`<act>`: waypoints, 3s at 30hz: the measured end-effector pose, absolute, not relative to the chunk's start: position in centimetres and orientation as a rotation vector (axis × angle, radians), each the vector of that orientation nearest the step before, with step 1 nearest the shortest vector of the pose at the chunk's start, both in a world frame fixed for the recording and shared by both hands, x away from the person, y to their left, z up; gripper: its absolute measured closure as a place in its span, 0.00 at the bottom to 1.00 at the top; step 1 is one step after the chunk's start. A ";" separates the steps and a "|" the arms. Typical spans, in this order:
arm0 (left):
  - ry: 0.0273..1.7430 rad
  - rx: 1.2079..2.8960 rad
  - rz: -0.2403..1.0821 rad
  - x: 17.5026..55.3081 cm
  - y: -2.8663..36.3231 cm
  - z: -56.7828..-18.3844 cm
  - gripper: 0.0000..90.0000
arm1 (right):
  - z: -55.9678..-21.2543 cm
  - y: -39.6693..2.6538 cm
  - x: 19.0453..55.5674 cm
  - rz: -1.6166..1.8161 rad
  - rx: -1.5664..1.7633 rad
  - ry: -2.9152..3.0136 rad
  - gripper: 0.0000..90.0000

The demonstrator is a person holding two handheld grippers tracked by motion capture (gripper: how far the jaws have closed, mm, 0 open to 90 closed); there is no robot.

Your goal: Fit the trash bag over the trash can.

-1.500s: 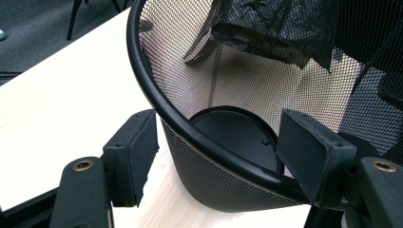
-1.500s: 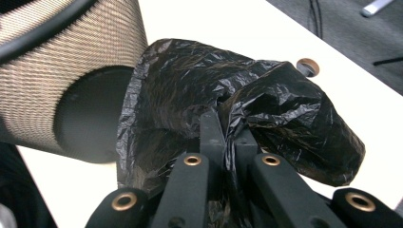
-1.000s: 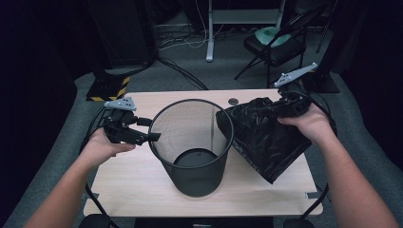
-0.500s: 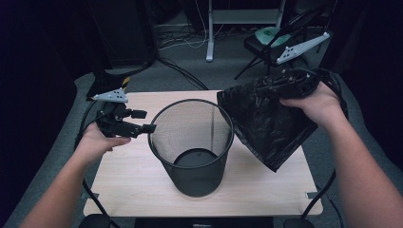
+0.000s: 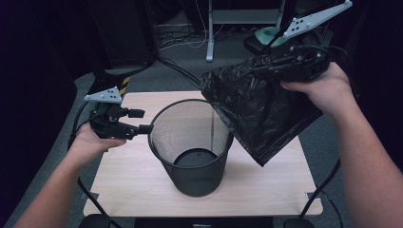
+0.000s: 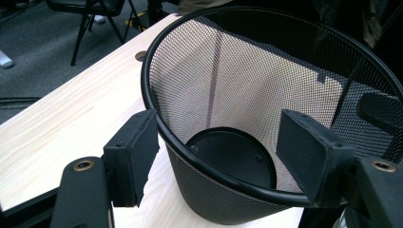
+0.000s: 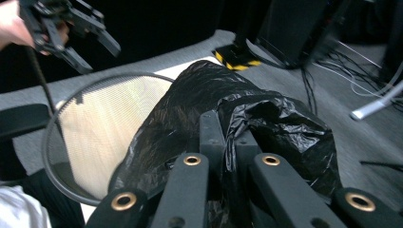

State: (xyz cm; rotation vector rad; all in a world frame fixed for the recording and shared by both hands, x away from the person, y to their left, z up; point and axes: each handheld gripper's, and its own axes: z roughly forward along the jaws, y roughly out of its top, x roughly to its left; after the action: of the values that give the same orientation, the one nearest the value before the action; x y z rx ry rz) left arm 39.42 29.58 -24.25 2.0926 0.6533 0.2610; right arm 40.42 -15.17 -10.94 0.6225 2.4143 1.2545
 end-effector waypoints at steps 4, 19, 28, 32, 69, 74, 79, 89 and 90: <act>0.649 2.099 0.258 39.4 29.4 -24.3 0.33 | -12.0 -14.4 40.7 1.288 0.609 2.450 0.97; 0.641 2.106 0.244 39.8 28.5 -24.8 0.33 | -18.5 -12.7 43.4 1.237 0.676 2.566 0.96; 0.646 2.104 0.240 40.1 28.3 -25.0 0.32 | -20.9 -11.9 44.2 1.245 0.687 2.610 0.96; 0.652 2.101 0.244 40.1 28.4 -25.0 0.32 | -21.3 -11.2 44.3 1.251 0.677 2.629 0.96; 0.516 2.111 0.201 39.1 24.5 -24.1 0.32 | -20.0 -2.0 42.5 1.397 0.352 2.732 0.96; 0.506 2.110 0.200 39.2 24.2 -24.3 0.34 | -20.3 -0.6 42.6 1.386 0.328 2.749 0.96; 0.501 2.099 0.191 39.4 24.0 -24.3 0.36 | -20.2 0.1 42.7 1.391 0.320 2.751 0.96; 0.454 2.136 0.124 39.7 23.2 -24.0 0.38 | -18.9 1.1 42.1 1.392 0.263 2.756 0.96; 0.448 2.137 0.121 39.6 23.1 -23.8 0.37 | -18.7 1.1 42.0 1.396 0.261 2.757 0.96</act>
State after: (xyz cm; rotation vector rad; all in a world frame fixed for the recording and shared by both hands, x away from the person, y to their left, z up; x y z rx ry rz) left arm 39.64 23.10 -23.84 2.1367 0.4476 0.1210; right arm 42.04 1.09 -18.72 0.2608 2.7567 1.3965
